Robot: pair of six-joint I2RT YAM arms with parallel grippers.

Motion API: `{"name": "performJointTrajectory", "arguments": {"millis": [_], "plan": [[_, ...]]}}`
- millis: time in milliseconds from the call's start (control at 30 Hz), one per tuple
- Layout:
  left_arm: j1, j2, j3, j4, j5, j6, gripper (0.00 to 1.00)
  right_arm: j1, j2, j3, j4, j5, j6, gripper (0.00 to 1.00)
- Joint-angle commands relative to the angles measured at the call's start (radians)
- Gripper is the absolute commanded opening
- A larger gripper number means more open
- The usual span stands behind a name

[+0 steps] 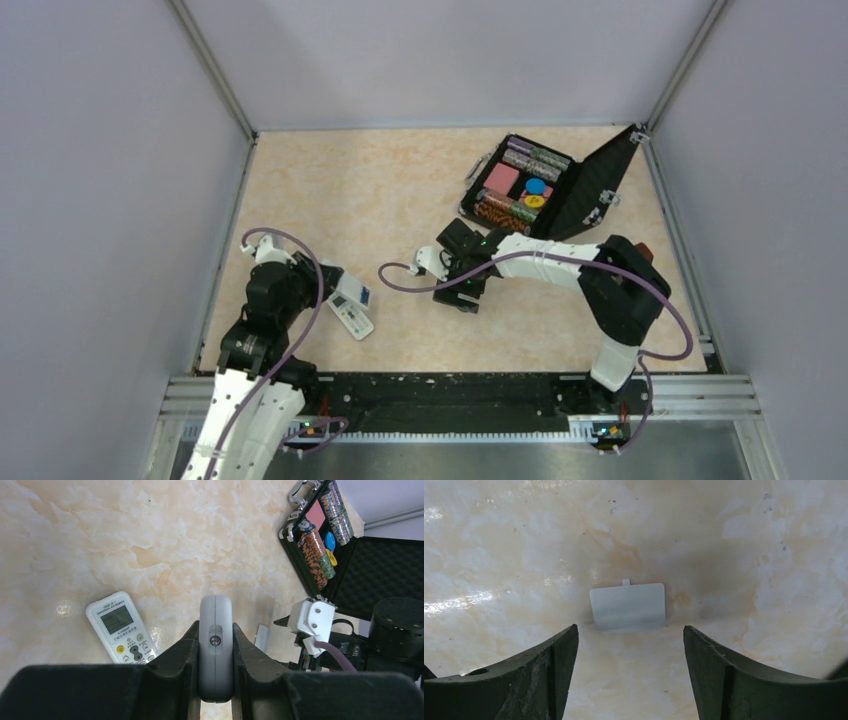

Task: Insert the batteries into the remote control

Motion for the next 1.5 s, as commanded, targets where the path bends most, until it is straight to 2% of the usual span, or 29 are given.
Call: {"name": "performJointTrajectory", "arguments": {"millis": [0,533,733,900,1067,1233,1367,1467], "plan": [[0.001,0.006,0.054,0.053,-0.019,0.007,0.00,0.005,0.035,0.028,0.028,-0.025,-0.055,0.75],[0.001,0.001,0.061,0.033,-0.017,0.018,0.00,-0.027,0.103,0.057,0.024,-0.013,-0.100,0.69],[0.000,0.006,0.062,0.035,-0.034,0.016,0.00,-0.037,0.119,0.062,0.019,-0.023,-0.104,0.57],[0.001,0.013,0.060,0.045,-0.033,0.012,0.00,-0.040,0.112,0.061,0.004,-0.035,-0.101,0.43],[0.001,0.020,0.037,0.083,0.034,0.003,0.00,-0.039,0.051,0.055,0.033,-0.085,-0.037,0.39],[0.000,0.022,-0.021,0.192,0.155,-0.013,0.00,-0.040,-0.074,-0.007,0.121,-0.164,0.052,0.38],[0.000,0.027,-0.112,0.393,0.280,-0.044,0.00,-0.030,-0.203,-0.081,0.200,-0.218,0.123,0.38],[0.000,0.044,-0.159,0.531,0.319,-0.068,0.00,-0.016,-0.299,-0.127,0.257,-0.233,0.184,0.38]]}}
